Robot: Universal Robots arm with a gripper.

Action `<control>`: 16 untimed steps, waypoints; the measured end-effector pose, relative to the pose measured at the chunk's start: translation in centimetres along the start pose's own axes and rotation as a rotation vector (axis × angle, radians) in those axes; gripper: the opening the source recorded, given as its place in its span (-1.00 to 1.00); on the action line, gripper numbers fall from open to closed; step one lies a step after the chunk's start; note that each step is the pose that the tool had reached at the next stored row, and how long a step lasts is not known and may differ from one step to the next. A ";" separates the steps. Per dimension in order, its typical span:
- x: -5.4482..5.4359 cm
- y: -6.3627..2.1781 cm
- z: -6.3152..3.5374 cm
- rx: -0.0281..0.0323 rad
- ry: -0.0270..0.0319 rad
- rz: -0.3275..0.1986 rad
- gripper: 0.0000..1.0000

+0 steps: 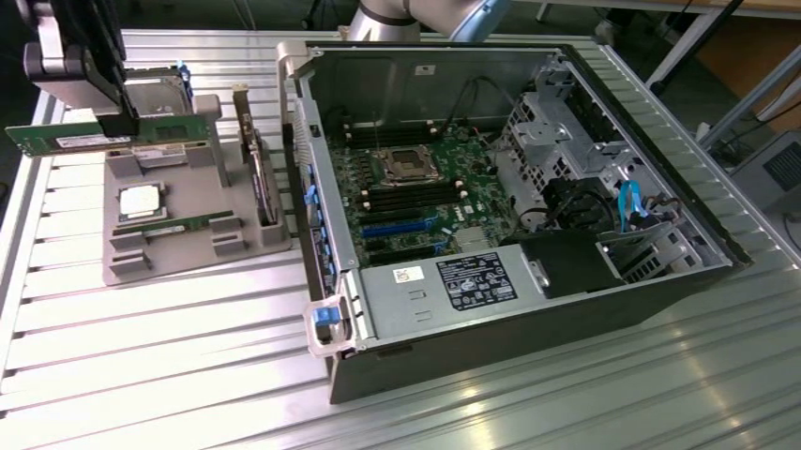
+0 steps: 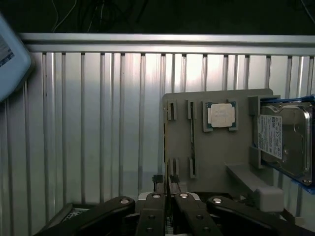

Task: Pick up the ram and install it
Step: 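Pick up the ram and move it above insertion slot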

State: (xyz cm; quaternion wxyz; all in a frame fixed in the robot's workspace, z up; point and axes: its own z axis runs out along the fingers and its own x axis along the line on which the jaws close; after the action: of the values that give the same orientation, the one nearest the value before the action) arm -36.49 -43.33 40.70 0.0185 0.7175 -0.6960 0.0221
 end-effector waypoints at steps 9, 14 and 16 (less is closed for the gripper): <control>0.1 -3.32 0.02 -0.0167 -0.0005 -0.001 -0.74; 0.1 -4.42 0.03 -0.0216 -0.0007 -0.001 -0.74; 0.2 -5.14 0.03 -0.0248 -0.0008 -0.002 -0.74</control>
State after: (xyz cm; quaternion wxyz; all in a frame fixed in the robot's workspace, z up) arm -31.35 -43.34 40.70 0.0271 0.7178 -0.6956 0.0132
